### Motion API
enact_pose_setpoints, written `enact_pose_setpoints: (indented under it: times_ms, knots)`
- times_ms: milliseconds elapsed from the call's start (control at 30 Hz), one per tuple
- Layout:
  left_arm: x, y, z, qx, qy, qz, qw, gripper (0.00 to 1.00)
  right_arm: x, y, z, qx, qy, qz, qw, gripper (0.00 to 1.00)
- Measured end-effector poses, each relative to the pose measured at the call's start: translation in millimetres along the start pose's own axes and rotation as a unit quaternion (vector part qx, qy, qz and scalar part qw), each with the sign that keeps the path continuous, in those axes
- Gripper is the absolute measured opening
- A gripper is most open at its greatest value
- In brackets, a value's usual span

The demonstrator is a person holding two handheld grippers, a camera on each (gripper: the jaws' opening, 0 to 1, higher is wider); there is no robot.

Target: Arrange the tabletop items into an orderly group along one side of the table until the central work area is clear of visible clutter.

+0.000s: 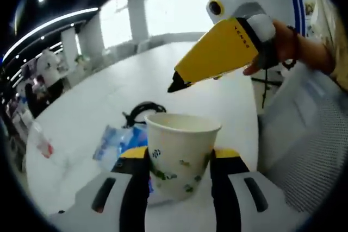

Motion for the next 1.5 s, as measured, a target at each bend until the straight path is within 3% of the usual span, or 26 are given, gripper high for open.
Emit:
enact_pose_setpoints:
  times_ms: [167,267,767,1100,1300,1500]
  knots:
    - [2,3.3,-1.1,0.000,-0.008,-0.006,1.0000,0.41,2,-5,-0.9,0.014,0.007,0.006,0.9999,0.92]
    - [3,7.3,1.1,0.002,-0.007,-0.012,0.9999,0.41,4,-6,-5.8,0.028,-0.007,0.004,0.9996,0.99]
    - [14,31.4,-4.0,0.014,-0.039,-0.059,0.9974,0.41,6,-6,-8.9,0.052,-0.012,-0.001,0.9986,1.00]
    - [16,54.0,-24.3,0.033,-0.084,-0.078,0.9929,0.40,8,-5,-12.8,0.081,-0.013,0.003,0.9967,1.00]
    - [11,72.1,-36.5,0.016,-0.099,-0.089,0.9910,0.40,9,-9,-10.6,0.158,0.023,0.031,0.9867,1.00]
    - [4,100.0,-46.9,0.011,-0.120,-0.126,0.9848,0.40,8,-13,-7.9,0.172,0.036,0.039,0.9836,1.00]
Point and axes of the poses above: the point that each gripper's makers call its tool centre point, and the gripper's own axes: x roughly backward along the fingers, y roughly to its left, z roughly out of its underside, the point moved 8 cm from there along x, roughly backward along the fingers, and after that the axes turned 10 degrees about -y, right-handed, at the moved point
